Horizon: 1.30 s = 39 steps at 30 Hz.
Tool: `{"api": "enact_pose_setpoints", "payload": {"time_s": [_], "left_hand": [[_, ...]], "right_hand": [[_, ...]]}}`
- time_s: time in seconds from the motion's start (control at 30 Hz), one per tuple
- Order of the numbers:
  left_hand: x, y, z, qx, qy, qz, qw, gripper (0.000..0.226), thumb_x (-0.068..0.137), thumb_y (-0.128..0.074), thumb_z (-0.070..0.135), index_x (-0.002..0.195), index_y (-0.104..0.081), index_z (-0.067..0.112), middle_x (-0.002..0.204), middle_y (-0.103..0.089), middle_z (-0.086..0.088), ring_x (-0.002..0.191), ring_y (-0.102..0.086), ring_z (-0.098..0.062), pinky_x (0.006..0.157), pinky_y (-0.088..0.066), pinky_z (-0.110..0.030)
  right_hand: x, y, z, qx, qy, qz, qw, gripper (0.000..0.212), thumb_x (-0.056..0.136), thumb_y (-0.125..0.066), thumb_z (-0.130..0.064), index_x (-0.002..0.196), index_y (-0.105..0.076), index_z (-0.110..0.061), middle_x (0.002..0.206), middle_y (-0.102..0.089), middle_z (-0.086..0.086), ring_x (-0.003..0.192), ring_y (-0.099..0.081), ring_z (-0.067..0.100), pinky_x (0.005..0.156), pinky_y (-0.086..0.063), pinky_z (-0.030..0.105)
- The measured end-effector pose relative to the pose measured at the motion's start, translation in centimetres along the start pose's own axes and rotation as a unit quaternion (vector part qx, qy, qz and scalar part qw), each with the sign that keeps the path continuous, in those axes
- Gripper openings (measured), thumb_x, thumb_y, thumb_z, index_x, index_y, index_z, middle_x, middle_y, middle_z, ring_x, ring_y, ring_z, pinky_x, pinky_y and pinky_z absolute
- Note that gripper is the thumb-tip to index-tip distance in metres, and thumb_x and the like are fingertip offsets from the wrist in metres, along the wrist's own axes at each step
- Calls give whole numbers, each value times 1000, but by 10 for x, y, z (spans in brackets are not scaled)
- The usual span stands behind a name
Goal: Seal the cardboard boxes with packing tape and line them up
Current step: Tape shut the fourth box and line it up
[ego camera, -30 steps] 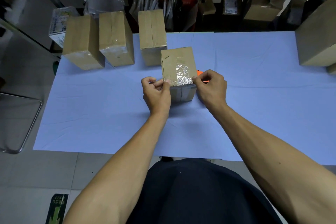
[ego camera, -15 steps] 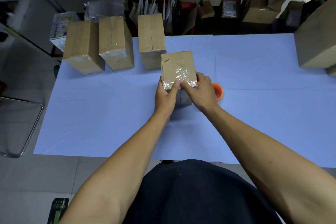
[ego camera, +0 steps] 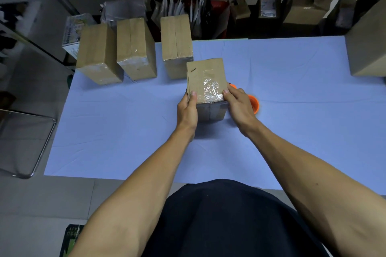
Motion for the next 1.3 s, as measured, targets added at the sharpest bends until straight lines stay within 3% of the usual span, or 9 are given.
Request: {"api": "enact_pose_setpoints", "payload": {"time_s": [0.13,0.2,0.27,0.4,0.47,0.63,0.87,1.1,1.3], "left_hand": [[2,-1,21,10,49,35,998,34,104,-42,33,120,-67,16,118,-68,2,112,-61,-16,99,-47,-30],[7,6,34,41,84,45,995,34,95,-48,44,100,-70,19,112,-71,-6,108,-65,-28,99,-52,-43],[9,18,43,81,97,36,991,41,83,-49,53,85,-67,16,102,-73,-11,100,-68,-33,89,-57,-49],[5,33,42,140,99,-3,985,70,76,-35,83,92,-72,25,99,-74,1,95,-69,-21,84,-56,-43],[2,30,37,109,94,-46,988,70,73,-36,89,95,-73,35,97,-76,10,93,-71,-13,82,-57,-39],[3,24,10,122,59,-93,986,50,69,-64,67,109,-66,36,105,-74,10,99,-71,-17,93,-55,-48],[6,20,-37,94,106,-83,986,51,74,-61,68,112,-67,34,104,-75,10,97,-71,-16,95,-54,-49],[3,24,-44,25,91,-106,990,44,80,-66,55,118,-66,34,114,-73,8,104,-70,-15,92,-55,-40],[-11,32,-58,33,76,-142,986,64,83,-67,40,143,-47,29,131,-65,7,118,-63,-15,103,-49,-40]], "right_hand": [[-4,2,-13,-55,63,-88,993,40,106,-39,-32,145,-40,-41,142,-47,-24,129,-33,-8,101,-22,6],[-8,-1,-21,-37,111,-114,987,48,101,-54,-34,146,-38,-38,138,-51,-23,127,-39,-12,102,-29,6],[-7,-3,-21,-49,117,-102,987,61,93,-68,-31,147,-39,-34,136,-56,-12,127,-46,1,105,-39,22],[-2,-11,-19,-116,93,-59,987,53,88,-68,-49,136,-49,-39,119,-66,-5,117,-55,14,97,-49,42],[-3,-14,-19,-98,62,-35,993,42,85,-65,-59,123,-57,-42,105,-70,-18,101,-63,2,89,-54,40],[-1,-16,0,-92,-79,-4,993,48,80,-57,-74,112,-67,-39,107,-71,-18,101,-65,7,94,-53,38],[11,-30,34,-191,-133,-37,972,60,87,-45,-73,125,-62,-30,127,-65,-4,120,-57,22,102,-43,38],[-3,-30,44,17,-106,-21,994,31,96,-59,-42,126,-59,-35,117,-67,-16,111,-63,9,96,-49,29],[-30,-33,58,44,-110,-61,991,54,100,-54,-36,151,-35,-34,140,-54,-17,123,-54,-1,110,-41,33]]}}
Point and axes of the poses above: each hand's wrist, its own x-axis towards the middle knuckle, its own y-axis out of the back of the hand, z = x × y, the point moved 4 cm from there along x, towards the middle knuckle
